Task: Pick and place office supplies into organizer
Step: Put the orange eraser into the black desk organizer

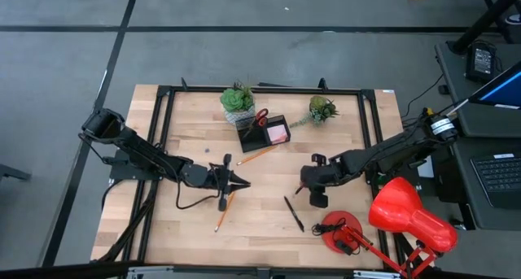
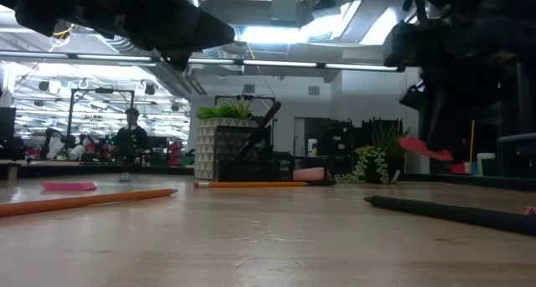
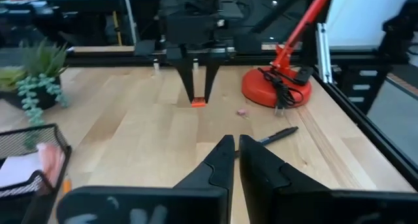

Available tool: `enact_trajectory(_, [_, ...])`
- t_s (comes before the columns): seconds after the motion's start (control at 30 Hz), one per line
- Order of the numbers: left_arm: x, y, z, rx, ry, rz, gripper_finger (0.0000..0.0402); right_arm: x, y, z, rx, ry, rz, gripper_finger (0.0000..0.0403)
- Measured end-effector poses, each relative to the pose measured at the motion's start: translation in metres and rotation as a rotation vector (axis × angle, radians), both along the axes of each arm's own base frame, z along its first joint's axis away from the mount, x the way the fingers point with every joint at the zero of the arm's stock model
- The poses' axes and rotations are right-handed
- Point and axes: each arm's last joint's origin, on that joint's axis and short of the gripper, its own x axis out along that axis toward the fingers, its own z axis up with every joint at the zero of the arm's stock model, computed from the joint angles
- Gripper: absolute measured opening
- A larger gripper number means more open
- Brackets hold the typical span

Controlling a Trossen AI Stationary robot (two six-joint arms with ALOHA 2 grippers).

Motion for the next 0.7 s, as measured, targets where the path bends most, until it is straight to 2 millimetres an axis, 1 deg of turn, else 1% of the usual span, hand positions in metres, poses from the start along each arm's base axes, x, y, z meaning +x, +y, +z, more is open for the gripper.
enact_trajectory(0.17, [0.001, 0.004, 0.0, -0.054, -0.004, 0.055, 0.0053, 0.009, 0.001, 0.015, -0.072, -0.068, 0.026, 0.01])
enact_trajectory(0.4, [0.006, 0.021, 0.0, -0.178, -0.01, 0.141, 0.01, 0.025, 0.003, 0.046, -0.192, -0.188, 0.07, 0.01])
enact_trajectory(0.7, [0.012, 0.044, 0.0, -0.339, -0.028, 0.242, 0.0151, 0.033, 0.001, 0.064, -0.345, -0.251, 0.076, 0.01])
